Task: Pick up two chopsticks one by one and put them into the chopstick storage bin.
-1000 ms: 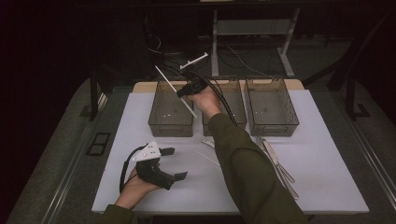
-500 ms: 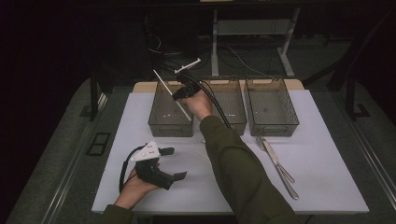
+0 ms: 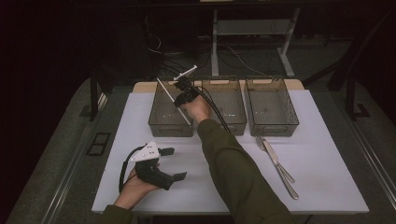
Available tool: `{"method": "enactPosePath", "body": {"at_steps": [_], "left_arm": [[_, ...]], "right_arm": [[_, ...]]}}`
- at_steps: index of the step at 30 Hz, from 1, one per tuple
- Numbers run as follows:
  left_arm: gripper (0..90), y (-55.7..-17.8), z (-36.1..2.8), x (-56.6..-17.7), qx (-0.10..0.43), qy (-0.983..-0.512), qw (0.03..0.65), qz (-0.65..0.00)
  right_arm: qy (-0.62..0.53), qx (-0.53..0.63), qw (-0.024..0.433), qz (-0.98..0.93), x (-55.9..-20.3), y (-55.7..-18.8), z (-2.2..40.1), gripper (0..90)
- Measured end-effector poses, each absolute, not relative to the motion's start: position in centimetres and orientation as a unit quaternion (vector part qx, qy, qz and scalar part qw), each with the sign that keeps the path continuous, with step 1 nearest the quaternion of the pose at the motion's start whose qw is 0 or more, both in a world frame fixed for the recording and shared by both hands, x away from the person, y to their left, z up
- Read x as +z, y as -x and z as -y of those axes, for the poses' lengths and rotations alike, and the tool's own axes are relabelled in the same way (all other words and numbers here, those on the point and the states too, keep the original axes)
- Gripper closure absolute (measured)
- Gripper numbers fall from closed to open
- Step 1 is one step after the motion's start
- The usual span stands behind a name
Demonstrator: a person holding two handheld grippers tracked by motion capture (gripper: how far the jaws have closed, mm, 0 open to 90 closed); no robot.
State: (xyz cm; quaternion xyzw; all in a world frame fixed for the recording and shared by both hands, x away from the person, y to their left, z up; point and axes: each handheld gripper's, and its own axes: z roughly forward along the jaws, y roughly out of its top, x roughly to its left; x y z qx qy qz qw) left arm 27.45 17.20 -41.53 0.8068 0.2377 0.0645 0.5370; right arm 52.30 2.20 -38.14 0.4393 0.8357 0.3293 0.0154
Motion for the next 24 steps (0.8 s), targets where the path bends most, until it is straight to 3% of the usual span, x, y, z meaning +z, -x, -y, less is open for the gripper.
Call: {"method": "enactPosePath", "body": {"at_steps": [3,16,24], "left_arm": [[0.0,-27.4,-17.2,-41.5,0.065,-0.808,0.536,-0.237],[0.0,-27.4,-17.2,-41.6,0.068,-0.808,0.534,-0.240],[0.0,-27.5,-17.2,-41.6,0.068,-0.811,0.529,-0.241]], "right_arm": [[-0.438,0.321,0.013,-0.839,-38.6,-52.3,-2.2,83.3],[-0.408,0.358,0.009,-0.840,-37.7,-51.5,-0.9,60.6],[-0.370,0.386,0.033,-0.845,-36.4,-49.5,1.6,51.4]]}}
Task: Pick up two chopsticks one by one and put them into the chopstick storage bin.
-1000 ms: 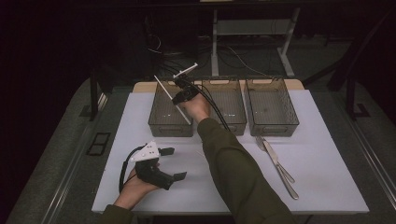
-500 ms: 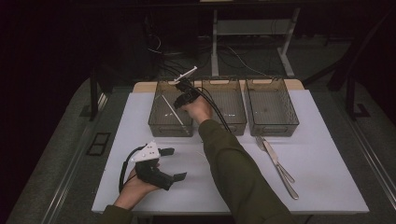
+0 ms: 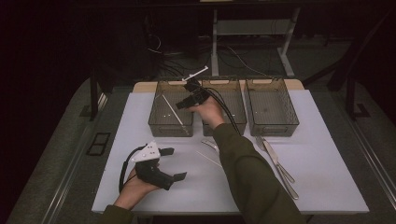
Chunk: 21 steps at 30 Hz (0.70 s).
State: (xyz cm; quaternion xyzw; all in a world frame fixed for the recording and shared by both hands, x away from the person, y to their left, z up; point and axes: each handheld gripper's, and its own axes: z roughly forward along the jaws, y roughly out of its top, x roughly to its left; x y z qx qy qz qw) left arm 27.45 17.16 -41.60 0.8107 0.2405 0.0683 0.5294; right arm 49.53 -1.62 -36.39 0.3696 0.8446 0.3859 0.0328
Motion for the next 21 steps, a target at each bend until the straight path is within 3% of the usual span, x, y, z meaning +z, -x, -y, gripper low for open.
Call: {"method": "enactPosePath", "body": {"at_steps": [10,21], "left_arm": [[0.0,-27.5,-17.2,-41.7,0.070,-0.816,0.520,-0.241],[0.0,-27.5,-17.2,-41.8,0.074,-0.816,0.517,-0.247]], "right_arm": [[-0.327,0.416,0.035,-0.848,-34.8,-46.0,5.7,43.9],[-0.293,0.422,0.043,-0.857,-34.5,-40.9,10.2,47.2]]}}
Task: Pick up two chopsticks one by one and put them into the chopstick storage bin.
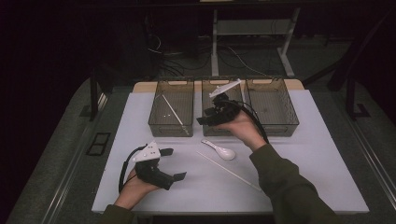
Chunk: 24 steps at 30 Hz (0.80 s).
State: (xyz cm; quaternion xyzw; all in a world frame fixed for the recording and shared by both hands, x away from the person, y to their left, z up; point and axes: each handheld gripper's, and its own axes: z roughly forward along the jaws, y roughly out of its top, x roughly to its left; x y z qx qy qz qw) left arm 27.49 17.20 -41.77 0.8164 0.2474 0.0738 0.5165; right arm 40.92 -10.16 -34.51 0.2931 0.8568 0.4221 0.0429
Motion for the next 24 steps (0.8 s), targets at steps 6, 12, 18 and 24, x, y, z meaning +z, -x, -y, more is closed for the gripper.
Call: {"method": "enactPosePath", "body": {"at_steps": [6,12,18,24], "left_arm": [[0.0,-27.5,-17.1,-41.8,0.074,-0.817,0.515,-0.247],[0.0,-27.5,-17.2,-41.8,0.075,-0.817,0.515,-0.246],[0.0,-27.5,-17.1,-41.8,0.076,-0.817,0.515,-0.247],[0.0,-27.5,-17.1,-41.8,0.076,-0.818,0.514,-0.247]], "right_arm": [[-0.282,0.400,0.036,-0.871,-35.4,-38.4,12.0,55.4],[-0.278,0.366,0.023,-0.888,-36.7,-36.1,13.4,60.6],[-0.284,0.327,0.020,-0.901,-37.9,-34.1,14.8,66.9],[-0.289,0.293,0.013,-0.911,-39.5,-32.5,16.0,73.4]]}}
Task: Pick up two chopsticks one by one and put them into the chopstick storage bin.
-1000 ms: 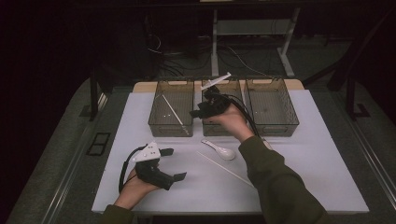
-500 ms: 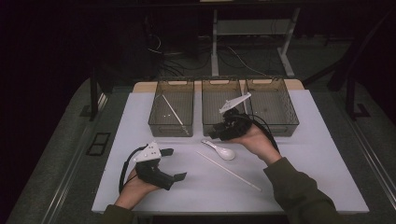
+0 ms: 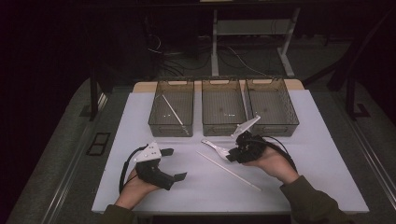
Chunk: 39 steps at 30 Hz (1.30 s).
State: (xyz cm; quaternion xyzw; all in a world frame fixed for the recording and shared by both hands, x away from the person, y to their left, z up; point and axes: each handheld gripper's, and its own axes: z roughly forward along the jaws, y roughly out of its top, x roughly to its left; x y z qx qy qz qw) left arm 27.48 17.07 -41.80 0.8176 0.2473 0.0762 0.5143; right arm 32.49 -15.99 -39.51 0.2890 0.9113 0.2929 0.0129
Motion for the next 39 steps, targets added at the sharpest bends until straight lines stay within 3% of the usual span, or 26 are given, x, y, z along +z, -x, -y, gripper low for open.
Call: {"method": "enactPosePath", "body": {"at_steps": [17,39], "left_arm": [[0.0,-27.5,-17.2,-41.9,0.075,-0.818,0.513,-0.248],[0.0,-27.4,-17.1,-41.9,0.074,-0.819,0.513,-0.247]], "right_arm": [[-0.266,0.205,-0.012,-0.942,-42.0,-30.1,16.3,78.1],[-0.261,0.117,0.005,-0.958,-41.9,-30.0,14.1,83.3]]}}
